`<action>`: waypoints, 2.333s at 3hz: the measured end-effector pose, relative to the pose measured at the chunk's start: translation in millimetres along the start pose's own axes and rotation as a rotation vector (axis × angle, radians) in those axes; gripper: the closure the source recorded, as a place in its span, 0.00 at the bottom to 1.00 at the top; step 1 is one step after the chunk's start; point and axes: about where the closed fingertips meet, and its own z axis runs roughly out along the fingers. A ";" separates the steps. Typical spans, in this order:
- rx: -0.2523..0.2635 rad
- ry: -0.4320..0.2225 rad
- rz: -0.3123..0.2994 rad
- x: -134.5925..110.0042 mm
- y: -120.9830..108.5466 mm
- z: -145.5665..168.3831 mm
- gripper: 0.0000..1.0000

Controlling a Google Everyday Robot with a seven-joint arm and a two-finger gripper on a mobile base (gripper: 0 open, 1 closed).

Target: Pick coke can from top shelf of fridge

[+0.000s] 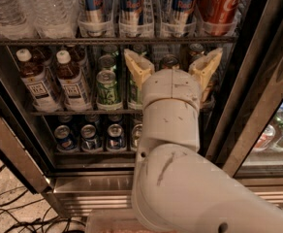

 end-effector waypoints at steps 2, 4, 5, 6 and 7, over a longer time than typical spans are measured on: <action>0.007 -0.007 0.021 -5.3 -2.2 1.3 0.00; 0.066 -0.023 -0.039 -3.9 -63.9 31.6 0.00; 0.066 -0.023 -0.039 -3.9 -63.9 31.7 0.00; 0.066 -0.021 -0.026 -3.8 -64.4 33.3 0.00; 0.111 -0.043 -0.006 -10.3 -78.2 48.1 0.00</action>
Offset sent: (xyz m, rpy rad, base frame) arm 0.0022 -0.0093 0.0103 0.0566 -0.0187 -0.0124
